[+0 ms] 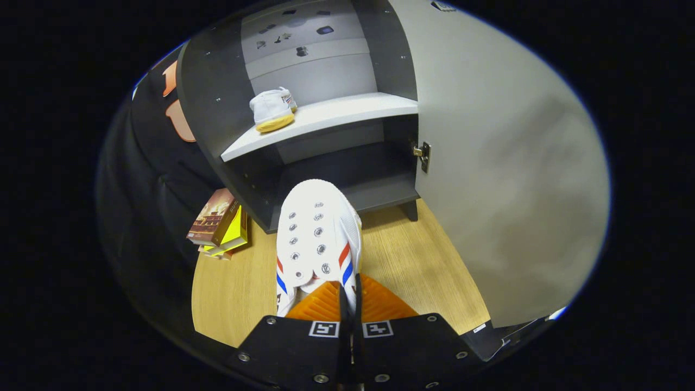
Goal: Open the shoe cabinet door, grab the shoes and put them into the shoe cabinet, then close the shoe cabinet door.
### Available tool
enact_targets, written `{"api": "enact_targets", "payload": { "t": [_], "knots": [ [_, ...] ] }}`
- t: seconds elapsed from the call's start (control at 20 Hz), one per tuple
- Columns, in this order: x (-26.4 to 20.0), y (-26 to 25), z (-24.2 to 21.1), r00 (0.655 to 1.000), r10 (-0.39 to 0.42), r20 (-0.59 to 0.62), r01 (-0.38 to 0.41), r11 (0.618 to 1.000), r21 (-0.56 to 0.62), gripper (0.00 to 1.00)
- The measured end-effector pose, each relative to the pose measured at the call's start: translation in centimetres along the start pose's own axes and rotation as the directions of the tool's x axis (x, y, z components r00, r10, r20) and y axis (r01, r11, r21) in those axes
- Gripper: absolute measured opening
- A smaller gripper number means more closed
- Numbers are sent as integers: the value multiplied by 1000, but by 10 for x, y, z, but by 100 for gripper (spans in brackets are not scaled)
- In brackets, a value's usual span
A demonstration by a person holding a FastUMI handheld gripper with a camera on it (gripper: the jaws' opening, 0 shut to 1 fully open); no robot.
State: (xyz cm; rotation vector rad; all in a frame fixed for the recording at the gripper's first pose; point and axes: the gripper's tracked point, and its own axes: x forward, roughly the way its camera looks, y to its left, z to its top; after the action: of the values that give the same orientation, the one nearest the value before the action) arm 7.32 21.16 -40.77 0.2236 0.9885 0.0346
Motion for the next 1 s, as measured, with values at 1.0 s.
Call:
{"api": "enact_targets", "payload": {
  "t": [1.0],
  "knots": [
    [-29, 23, 182, 967, -62, 249, 69, 997, -22, 1]
  ]
}}
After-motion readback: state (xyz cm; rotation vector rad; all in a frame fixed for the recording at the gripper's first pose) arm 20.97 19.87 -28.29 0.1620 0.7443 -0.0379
